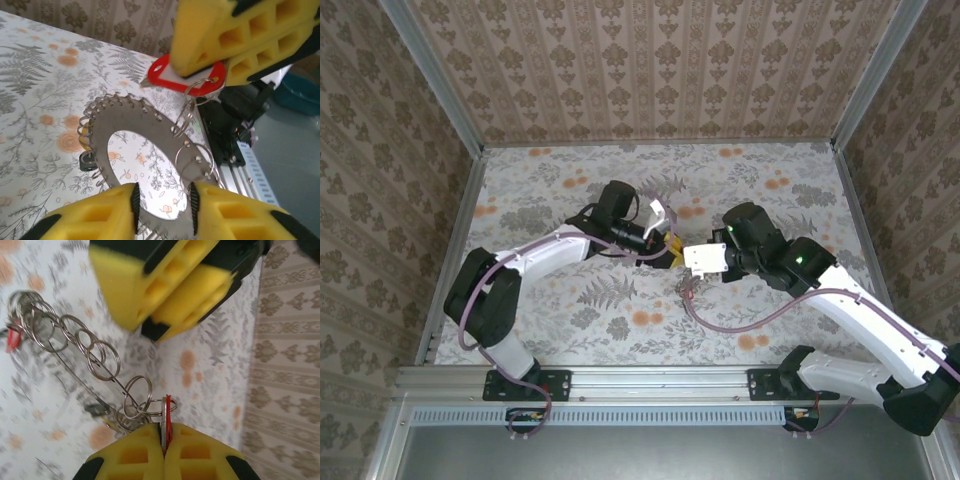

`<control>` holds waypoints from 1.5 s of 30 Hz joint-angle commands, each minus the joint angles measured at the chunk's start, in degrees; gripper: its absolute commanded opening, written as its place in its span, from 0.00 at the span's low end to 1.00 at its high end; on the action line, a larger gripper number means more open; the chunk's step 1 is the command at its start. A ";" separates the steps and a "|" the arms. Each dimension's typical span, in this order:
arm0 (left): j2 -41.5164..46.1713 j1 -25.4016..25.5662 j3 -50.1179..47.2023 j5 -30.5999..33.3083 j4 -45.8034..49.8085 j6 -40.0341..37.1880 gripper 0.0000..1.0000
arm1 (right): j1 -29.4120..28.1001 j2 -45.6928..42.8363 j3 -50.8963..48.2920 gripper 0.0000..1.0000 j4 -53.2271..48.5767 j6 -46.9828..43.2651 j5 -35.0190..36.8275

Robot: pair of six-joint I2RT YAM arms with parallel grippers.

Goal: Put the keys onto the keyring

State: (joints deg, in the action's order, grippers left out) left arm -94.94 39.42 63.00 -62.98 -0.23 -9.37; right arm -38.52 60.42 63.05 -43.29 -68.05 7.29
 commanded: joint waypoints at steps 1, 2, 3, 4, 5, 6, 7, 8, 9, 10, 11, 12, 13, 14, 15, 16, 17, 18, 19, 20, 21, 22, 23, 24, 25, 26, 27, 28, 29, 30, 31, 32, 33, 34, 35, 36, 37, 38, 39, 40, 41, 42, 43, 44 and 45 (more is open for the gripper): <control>1.03 -1.68 -1.10 -1.25 -6.43 7.18 0.99 | -0.58 -2.97 -0.72 0.00 3.91 -14.80 7.95; 1.32 -2.02 -1.45 -0.52 -7.27 7.97 1.00 | -0.57 -3.39 -1.51 0.00 5.63 -17.75 9.36; 1.67 -2.44 -1.88 0.42 -7.96 8.92 1.00 | -0.54 -3.55 -2.00 0.01 7.07 -21.05 10.61; 2.06 -2.80 -2.25 1.76 -8.42 9.62 1.00 | -0.59 -3.56 -1.82 0.01 8.20 -23.77 11.70; 2.39 -3.22 -2.58 3.22 -8.51 10.30 1.00 | -0.59 -3.35 -1.39 0.01 8.89 -25.51 12.56; 2.81 -3.74 -3.20 4.97 -9.23 11.38 1.00 | -0.57 -3.01 -0.47 0.01 9.54 -26.97 13.40; 3.30 -4.52 -4.21 6.70 -10.87 12.75 1.00 | -0.54 -2.55 0.52 0.01 10.36 -28.12 14.02; 3.98 -5.14 -5.16 8.69 -12.24 14.05 1.00 | -0.59 -2.22 1.27 0.01 11.24 -28.91 14.43; 4.76 -5.90 -6.20 11.84 -12.88 15.88 1.00 | -0.56 -1.77 2.06 0.01 12.15 -29.83 14.51; 5.48 -6.68 -6.48 16.45 -11.53 17.43 1.00 | -0.49 -1.33 2.98 0.01 13.42 -30.43 14.29; 6.02 -7.38 -6.23 20.73 -8.68 18.70 1.00 | -0.48 -0.69 4.02 0.01 14.16 -30.72 14.03; 6.49 -8.12 -5.19 25.24 -3.77 19.75 1.00 | -0.42 0.15 5.46 0.01 14.28 -30.76 13.93; 6.83 -8.87 -3.56 31.88 0.89 21.11 1.00 | -0.41 1.09 6.92 0.01 14.22 -30.74 13.81; 7.21 -9.58 -2.58 35.69 5.13 22.35 1.00 | -0.41 2.04 8.21 0.00 13.98 -30.54 13.88; 7.74 -10.68 -1.96 39.03 8.13 24.30 1.00 | -0.41 3.15 9.68 0.00 13.56 -30.32 14.15; 8.42 -11.91 -1.94 41.55 9.78 26.19 1.00 | -0.41 4.14 11.01 0.00 13.18 -30.06 14.31; 9.35 -12.86 -2.35 43.18 10.78 28.30 1.00 | -0.41 5.08 11.98 0.00 12.86 -29.82 14.34; 10.60 -15.20 -3.33 44.63 11.04 29.69 1.00 | -0.33 6.04 12.89 0.00 12.83 -29.62 14.23; 12.07 -16.78 -4.85 45.84 10.59 30.72 1.00 | -0.26 6.89 13.47 0.00 12.79 -29.30 14.03; 13.58 -18.04 -6.19 47.13 10.15 31.41 1.00 | -0.24 7.63 13.82 0.00 12.98 -29.00 13.54; 15.25 -19.50 -8.00 49.12 9.84 32.31 1.00 | -0.37 8.43 13.97 0.00 13.49 -28.45 12.85; 17.08 -21.10 -9.61 50.91 9.52 33.69 1.00 | -0.41 9.25 14.25 0.00 14.00 -27.64 12.15; 18.36 -22.54 -10.77 52.22 9.59 35.21 1.00 | -0.42 10.01 14.48 0.00 14.41 -26.50 11.45; 19.71 -24.66 -11.65 52.56 10.22 36.16 1.00 | -0.39 11.16 15.29 0.00 14.48 -24.00 10.38; 20.72 -26.93 -11.64 51.33 12.19 35.71 1.00 | -0.68 12.51 16.65 0.00 13.69 -20.63 9.01; 21.37 -29.22 -11.07 50.22 14.33 34.84 1.00 | -1.05 13.75 17.87 0.00 13.24 -17.46 7.83; 22.03 -31.22 -10.23 49.45 16.88 34.13 1.00 | -1.52 15.16 18.85 0.00 13.63 -13.07 6.35; 22.56 -33.02 -9.54 49.36 19.12 33.74 1.00 | -2.16 16.39 19.49 0.00 14.28 -9.42 4.83; 23.13 -34.43 -9.17 49.31 20.70 33.64 1.00 | -2.68 17.43 19.52 0.00 15.58 -6.82 3.62; 23.83 -36.05 -9.31 48.78 21.55 33.55 1.00 | -3.21 18.72 19.48 0.00 17.44 -4.24 2.37; 24.64 -37.44 -9.93 48.02 21.61 33.69 1.00 | -3.72 20.88 19.56 0.00 19.09 -1.82 1.41; 25.35 -38.73 -10.72 47.56 21.28 34.20 1.00 | -4.07 22.57 19.98 0.00 20.24 0.23 0.54; 26.40 -39.81 -12.10 47.06 20.34 34.87 1.00 | -4.52 24.62 20.98 0.00 20.96 3.19 -0.32; 27.60 -40.75 -13.60 46.82 19.23 35.56 1.00 | -5.06 26.72 22.42 0.00 21.47 6.97 -1.06; 28.38 -41.65 -14.86 46.85 18.16 36.09 1.00 | -5.69 28.59 24.24 0.00 21.08 10.09 -2.16; 29.27 -42.36 -16.10 46.98 17.49 36.46 1.00 | -6.85 30.60 26.23 0.00 20.84 13.84 -3.00; 30.01 -43.05 -17.01 47.07 17.26 36.53 1.00 | -8.08 32.46 28.09 0.00 21.63 18.17 -3.65; 30.54 -43.59 -17.76 47.20 17.35 36.43 1.00 | -9.14 34.02 29.39 0.00 22.68 22.14 -4.92; 31.06 -44.19 -18.12 47.25 17.56 36.27 1.00 | -9.76 35.44 30.30 0.00 24.00 26.32 -5.74; 31.50 -44.86 -18.44 47.25 17.99 36.04 1.00 | -10.28 37.09 31.45 0.00 24.78 30.64 -6.28; 31.91 -45.35 -18.61 47.33 18.52 35.71 1.00 | -10.43 38.83 33.24 0.00 24.07 34.20 -6.21; 32.29 -45.84 -18.73 47.40 19.08 35.38 1.00 | -10.48 40.40 34.78 0.00 23.03 36.59 -5.72; 32.75 -46.29 -18.79 47.56 19.56 34.65 1.00 | -10.43 41.93 36.00 0.00 22.21 38.14 -5.22; 33.23 -46.53 -18.94 47.64 19.74 33.89 1.00 | -10.43 42.90 36.34 0.00 21.80 38.85 -4.90; 33.89 -46.71 -19.13 48.01 19.68 33.19 1.00 | -10.32 43.93 36.40 0.00 21.57 39.32 -4.70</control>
State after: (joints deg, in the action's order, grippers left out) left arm -63.26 -6.55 44.18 -15.09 18.17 25.43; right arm -49.50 102.72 96.42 -23.24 -39.53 3.46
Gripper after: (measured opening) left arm 0.999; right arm 0.054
